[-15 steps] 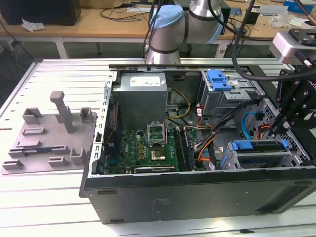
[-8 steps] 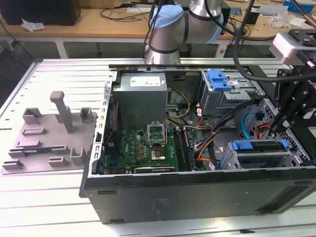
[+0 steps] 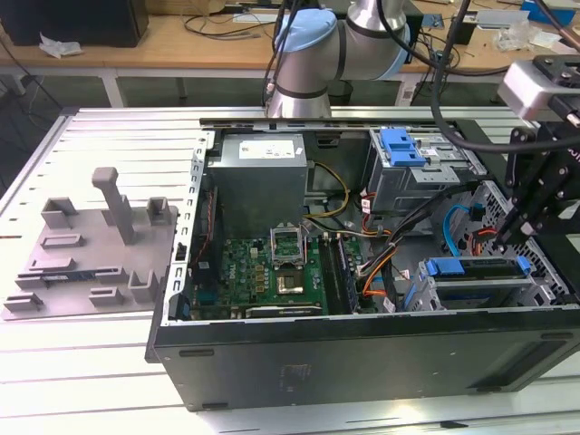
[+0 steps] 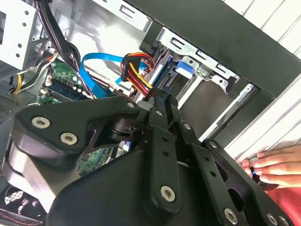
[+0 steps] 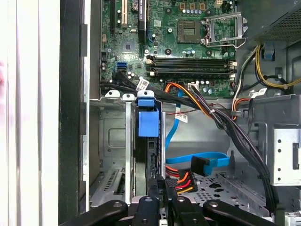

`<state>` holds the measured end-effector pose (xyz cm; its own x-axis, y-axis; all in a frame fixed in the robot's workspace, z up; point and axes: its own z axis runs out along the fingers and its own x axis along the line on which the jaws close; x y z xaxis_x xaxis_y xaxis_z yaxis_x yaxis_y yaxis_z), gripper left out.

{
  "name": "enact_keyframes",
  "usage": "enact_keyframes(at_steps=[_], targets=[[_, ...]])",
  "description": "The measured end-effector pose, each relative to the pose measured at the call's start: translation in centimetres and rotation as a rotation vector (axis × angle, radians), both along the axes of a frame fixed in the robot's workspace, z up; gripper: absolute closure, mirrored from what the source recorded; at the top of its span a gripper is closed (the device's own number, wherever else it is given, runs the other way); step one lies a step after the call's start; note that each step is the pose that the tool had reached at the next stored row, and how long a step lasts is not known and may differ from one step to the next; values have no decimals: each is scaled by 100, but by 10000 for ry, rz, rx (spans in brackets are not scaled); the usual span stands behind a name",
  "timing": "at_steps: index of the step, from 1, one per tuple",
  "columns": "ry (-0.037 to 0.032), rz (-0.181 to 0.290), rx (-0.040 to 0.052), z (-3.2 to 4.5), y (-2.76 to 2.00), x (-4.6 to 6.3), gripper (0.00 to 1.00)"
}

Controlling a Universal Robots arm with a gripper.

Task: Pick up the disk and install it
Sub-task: 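Insert the first disk wire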

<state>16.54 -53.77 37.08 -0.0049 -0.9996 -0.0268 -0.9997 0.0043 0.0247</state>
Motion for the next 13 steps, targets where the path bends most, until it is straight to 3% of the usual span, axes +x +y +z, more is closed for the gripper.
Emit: enact_keyframes(at_steps=[13], targets=[[1, 161, 1, -29, -1, 20, 83]])
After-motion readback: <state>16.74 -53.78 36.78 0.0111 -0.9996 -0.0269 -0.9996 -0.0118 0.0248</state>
